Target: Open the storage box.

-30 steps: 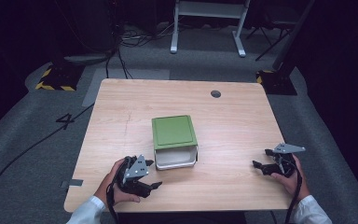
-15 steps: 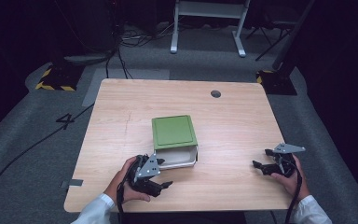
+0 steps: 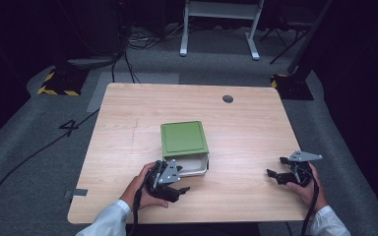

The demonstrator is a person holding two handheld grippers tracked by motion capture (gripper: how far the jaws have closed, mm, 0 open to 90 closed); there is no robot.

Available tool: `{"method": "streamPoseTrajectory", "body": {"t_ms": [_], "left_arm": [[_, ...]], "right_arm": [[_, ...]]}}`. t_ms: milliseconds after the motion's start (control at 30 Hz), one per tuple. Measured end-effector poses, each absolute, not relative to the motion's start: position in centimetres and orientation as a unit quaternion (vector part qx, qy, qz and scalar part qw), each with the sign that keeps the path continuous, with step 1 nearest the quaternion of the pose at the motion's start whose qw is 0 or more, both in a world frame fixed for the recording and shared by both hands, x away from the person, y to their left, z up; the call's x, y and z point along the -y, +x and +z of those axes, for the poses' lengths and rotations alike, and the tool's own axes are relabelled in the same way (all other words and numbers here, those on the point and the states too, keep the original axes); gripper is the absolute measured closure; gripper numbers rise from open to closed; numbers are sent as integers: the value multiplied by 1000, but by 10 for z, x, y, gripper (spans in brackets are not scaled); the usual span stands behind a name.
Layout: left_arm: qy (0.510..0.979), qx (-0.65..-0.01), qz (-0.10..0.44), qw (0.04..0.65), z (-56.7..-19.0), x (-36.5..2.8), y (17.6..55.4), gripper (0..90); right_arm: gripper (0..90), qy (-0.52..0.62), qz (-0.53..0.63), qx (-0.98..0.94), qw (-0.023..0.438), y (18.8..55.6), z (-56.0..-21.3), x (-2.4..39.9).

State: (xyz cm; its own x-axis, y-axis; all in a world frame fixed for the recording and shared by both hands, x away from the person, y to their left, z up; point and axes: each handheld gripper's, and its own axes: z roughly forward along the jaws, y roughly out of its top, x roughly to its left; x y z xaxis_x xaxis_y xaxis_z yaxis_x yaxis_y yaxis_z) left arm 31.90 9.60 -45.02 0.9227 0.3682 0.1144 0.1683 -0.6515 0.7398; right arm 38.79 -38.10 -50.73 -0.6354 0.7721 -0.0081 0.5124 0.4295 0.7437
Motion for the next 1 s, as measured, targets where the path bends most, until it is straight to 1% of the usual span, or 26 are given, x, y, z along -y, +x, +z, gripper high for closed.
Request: {"method": "streamPoseTrajectory", "body": {"t_ms": [100, 167, 233, 433, 533, 600, 667, 767, 1000], "left_arm": [[904, -144, 117, 386, -451, -91, 321, 325], [907, -145, 119, 377, -453, -84, 322, 328], [910, -145, 117, 370, -455, -79, 324, 294], [909, -170, 110, 363, -461, -73, 331, 326], [911, -170, 117, 358, -462, -73, 329, 376], [912, -162, 120, 358, -460, -72, 327, 436], [915, -156, 124, 350, -459, -70, 324, 476], [920, -147, 130, 341, -457, -68, 317, 513], [926, -142, 119, 330, -458, -64, 305, 587]], "right_arm": [[152, 389, 367, -827, 177, 388, -507, 381], [152, 389, 366, -827, 177, 388, -507, 381], [152, 389, 367, -827, 177, 388, -507, 381], [152, 388, 367, -827, 177, 388, -507, 381], [152, 388, 367, -827, 177, 388, -507, 381], [152, 388, 367, -827, 177, 388, -507, 381], [152, 388, 367, -827, 177, 388, -507, 381], [153, 389, 366, -826, 178, 388, -507, 381], [153, 389, 366, -826, 179, 387, -507, 381]]}}
